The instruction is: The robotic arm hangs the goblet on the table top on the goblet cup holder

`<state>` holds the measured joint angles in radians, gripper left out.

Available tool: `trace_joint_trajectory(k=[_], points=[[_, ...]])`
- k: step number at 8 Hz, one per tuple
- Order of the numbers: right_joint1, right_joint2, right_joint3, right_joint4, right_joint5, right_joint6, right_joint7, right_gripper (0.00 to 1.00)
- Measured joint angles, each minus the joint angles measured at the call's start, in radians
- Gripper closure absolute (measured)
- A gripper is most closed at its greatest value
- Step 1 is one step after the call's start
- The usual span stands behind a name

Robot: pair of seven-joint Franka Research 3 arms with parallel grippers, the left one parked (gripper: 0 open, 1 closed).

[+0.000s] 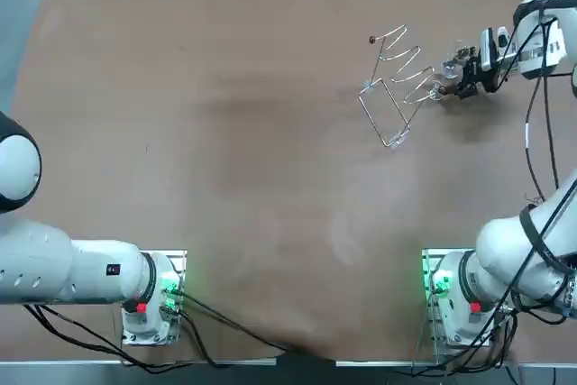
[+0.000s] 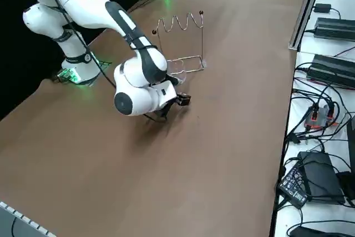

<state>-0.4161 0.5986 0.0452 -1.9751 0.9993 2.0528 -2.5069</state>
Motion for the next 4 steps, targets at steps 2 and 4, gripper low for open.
trace_joint_trajectory(k=[2, 4], points=[[0.011, 0.0, 0.0, 0.0, 0.025, 0.0, -0.022, 0.0], [0.015, 0.003, 0.0, -0.001, 0.028, 0.002, -0.029, 0.0]])
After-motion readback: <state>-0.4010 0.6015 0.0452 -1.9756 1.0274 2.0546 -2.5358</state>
